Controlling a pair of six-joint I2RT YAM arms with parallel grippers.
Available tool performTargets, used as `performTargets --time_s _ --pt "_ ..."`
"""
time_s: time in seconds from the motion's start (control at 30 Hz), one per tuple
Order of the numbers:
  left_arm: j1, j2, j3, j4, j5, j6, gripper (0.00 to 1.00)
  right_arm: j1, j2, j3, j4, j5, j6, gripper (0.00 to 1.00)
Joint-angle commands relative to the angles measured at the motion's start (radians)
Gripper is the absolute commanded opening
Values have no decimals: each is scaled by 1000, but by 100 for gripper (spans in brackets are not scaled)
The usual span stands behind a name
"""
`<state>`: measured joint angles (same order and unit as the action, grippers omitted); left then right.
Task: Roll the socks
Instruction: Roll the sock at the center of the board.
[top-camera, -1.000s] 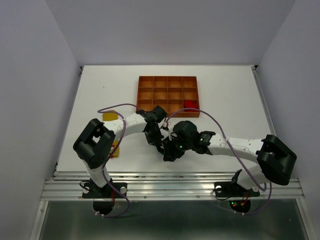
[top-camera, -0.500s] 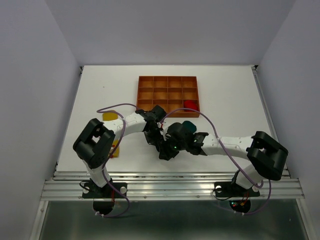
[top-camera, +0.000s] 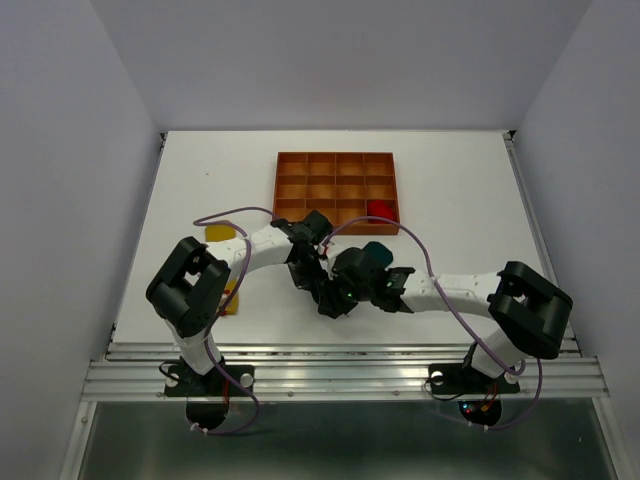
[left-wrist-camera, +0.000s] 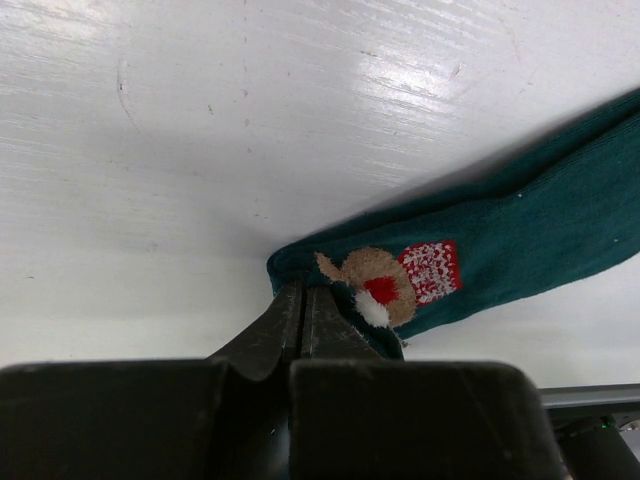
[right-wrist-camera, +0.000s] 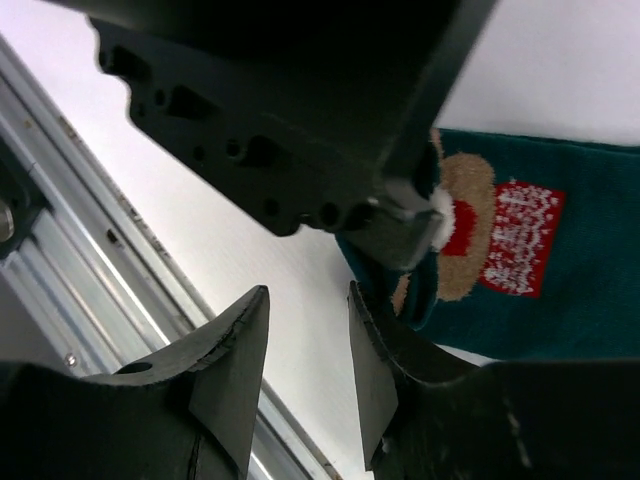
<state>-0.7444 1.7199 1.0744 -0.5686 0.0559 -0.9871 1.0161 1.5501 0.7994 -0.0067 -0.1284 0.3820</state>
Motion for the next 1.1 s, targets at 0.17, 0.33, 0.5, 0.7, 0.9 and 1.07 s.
performTargets --time_s 0.17,0.33,0.5,0.7,0.9,1.07 --pt "2 0 12 -30 -21 -7 0 9 7 -22 37 196 17 43" --pt "2 1 9 -28 -14 -8 0 9 25 -31 19 219 -2 43" --pt "2 -3 12 -30 -13 -8 0 9 70 -40 10 214 -20 43" --pt "4 -5 13 -33 -11 -15 0 9 103 -54 -38 205 -43 45" --pt "20 -37 19 -27 -21 -16 43 29 105 -63 -94 274 -42 46" --pt "50 -88 22 -51 -45 -15 54 52 130 -51 -108 311 -46 46"
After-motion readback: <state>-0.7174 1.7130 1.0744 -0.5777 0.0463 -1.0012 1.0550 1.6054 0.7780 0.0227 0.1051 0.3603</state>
